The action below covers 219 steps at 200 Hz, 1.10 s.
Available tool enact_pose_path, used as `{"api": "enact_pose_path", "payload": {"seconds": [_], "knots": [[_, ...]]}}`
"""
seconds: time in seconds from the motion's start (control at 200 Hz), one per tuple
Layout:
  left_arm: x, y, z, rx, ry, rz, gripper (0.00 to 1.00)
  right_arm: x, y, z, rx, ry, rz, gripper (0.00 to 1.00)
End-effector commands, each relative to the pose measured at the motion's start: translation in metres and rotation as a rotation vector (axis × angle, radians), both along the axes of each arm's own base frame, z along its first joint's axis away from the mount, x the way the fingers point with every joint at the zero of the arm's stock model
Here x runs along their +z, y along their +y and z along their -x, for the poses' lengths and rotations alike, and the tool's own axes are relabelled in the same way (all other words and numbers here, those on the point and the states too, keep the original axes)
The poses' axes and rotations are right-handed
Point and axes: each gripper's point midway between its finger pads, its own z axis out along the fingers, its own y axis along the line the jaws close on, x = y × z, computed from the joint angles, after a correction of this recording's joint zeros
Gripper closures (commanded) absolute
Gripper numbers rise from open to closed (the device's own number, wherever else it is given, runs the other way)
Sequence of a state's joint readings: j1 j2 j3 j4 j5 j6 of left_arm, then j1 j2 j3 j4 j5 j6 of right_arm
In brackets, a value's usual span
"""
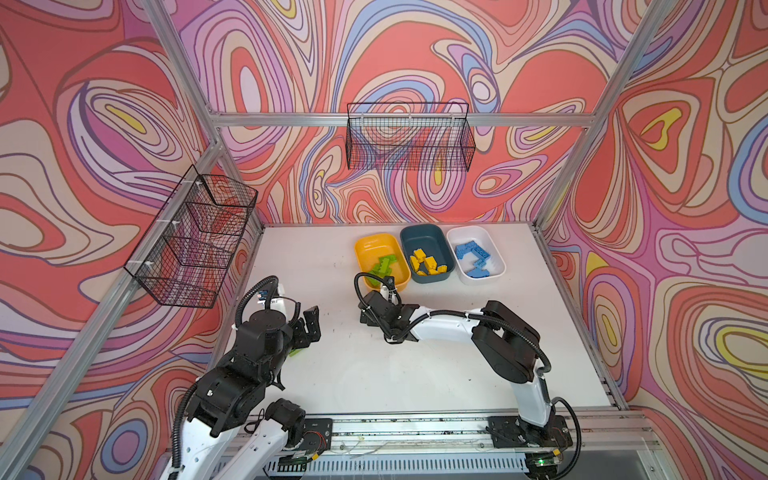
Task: Sort the legos into containers by color
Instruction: 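Lower the right gripper toward a lime-green 2x4 brick while the left arm withdraws, then close the right gripper on the lime-green 2x4 brick and lift it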
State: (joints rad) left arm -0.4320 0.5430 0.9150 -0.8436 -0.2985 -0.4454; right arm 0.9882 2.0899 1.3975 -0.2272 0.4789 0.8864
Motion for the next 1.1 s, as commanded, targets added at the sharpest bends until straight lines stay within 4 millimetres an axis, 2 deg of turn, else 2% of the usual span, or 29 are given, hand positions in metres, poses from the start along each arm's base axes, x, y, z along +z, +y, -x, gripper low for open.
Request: {"api": "enact_pose_path", "payload": {"seconds": [0.0,0.351,0.761,1.092], "knots": [[-0.012,0.012,0.004,0.051,0.024,-0.04,0.07,-0.015,-0.015,-0.002,-0.102,0.011,0.072,0.03],[-0.01,0.012,0.01,0.041,-0.02,-0.003,0.07,-0.02,-0.008,-0.021,-0.172,-0.003,0.148,0.07],[-0.009,0.008,0.01,0.021,-0.029,0.009,0.07,-0.049,-0.01,-0.026,-0.162,0.011,0.259,0.22],[-0.013,0.008,0.008,0.024,-0.012,-0.005,0.07,-0.04,-0.009,-0.026,-0.104,-0.007,0.284,0.41]]}}
